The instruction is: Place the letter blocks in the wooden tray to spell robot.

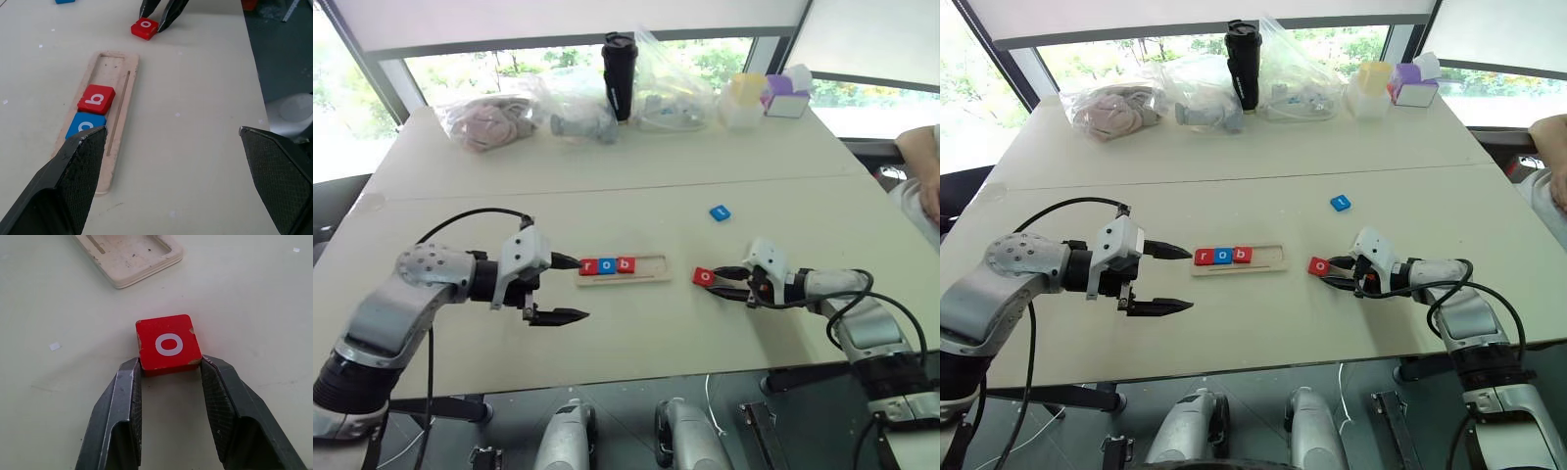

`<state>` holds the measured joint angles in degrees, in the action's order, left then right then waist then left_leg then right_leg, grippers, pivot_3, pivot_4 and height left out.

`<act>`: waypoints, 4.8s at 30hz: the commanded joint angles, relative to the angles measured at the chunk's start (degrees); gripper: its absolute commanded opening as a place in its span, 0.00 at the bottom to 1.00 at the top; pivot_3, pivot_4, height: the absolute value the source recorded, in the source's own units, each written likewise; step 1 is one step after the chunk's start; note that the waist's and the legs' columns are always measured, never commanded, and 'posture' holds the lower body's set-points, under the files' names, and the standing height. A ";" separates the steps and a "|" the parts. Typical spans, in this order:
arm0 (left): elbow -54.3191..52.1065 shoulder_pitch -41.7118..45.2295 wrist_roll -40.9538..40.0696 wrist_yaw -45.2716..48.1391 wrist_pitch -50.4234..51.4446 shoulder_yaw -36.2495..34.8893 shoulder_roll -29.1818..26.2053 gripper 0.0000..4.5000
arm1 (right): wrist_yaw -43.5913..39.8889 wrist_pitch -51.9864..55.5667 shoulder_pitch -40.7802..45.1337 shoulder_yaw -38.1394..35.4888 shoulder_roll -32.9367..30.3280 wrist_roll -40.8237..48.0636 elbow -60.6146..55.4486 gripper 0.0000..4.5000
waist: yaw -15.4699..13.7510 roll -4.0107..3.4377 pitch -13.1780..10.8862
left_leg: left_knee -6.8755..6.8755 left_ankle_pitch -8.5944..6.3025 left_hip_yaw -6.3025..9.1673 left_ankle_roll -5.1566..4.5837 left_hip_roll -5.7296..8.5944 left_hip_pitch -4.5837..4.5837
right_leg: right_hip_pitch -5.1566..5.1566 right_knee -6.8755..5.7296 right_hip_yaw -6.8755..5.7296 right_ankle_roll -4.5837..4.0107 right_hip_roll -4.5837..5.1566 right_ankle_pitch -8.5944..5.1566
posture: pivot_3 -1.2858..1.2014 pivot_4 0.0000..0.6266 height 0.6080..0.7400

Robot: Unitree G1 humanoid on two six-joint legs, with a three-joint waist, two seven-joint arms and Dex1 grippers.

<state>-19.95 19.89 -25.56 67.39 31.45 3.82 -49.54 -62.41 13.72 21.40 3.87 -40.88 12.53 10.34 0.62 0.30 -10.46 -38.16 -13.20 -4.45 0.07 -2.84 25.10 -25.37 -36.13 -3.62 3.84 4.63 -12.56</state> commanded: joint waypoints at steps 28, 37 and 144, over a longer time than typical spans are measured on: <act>0.74 -4.37 0.00 -3.84 -1.55 -6.35 -2.34 1.00 | -9.70 -12.22 25.93 13.71 13.88 -10.76 24.57 0.26 | 0.12 -0.01 0.00 | 0.01 0.01 -0.09 0.01 -0.01 -0.07 | 0.02 -0.07 0.07 0.01 -0.02 0.19 | 0.52 0.24 1.00; 0.21 -4.85 -0.37 -5.01 -1.13 -6.18 -1.82 1.00 | -8.96 -14.53 28.56 12.97 16.11 -12.08 29.45 0.26 | 0.18 -0.01 0.00 | 0.01 0.01 -0.09 0.01 -0.02 -0.08 | 0.03 -0.08 0.07 0.02 -0.02 0.20 | 0.52 0.24 1.00; 7.26 5.33 -0.22 -0.27 -3.52 2.49 4.57 1.00 | 66.57 67.66 -5.71 -12.85 44.62 -5.73 -48.04 0.38 | 0.25 -0.03 0.05 | 0.25 0.01 -0.14 0.08 -0.07 -0.29 | 0.00 0.13 0.32 -0.23 0.06 0.25 | 0.52 0.24 1.00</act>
<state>-12.60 24.19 -26.20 66.49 29.31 6.39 -44.85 4.52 80.99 15.62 -8.44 3.20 6.48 -36.21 0.87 0.26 -10.41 -37.91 -13.19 -4.58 0.15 -2.91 24.85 -25.40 -36.00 -3.30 3.63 4.69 -12.32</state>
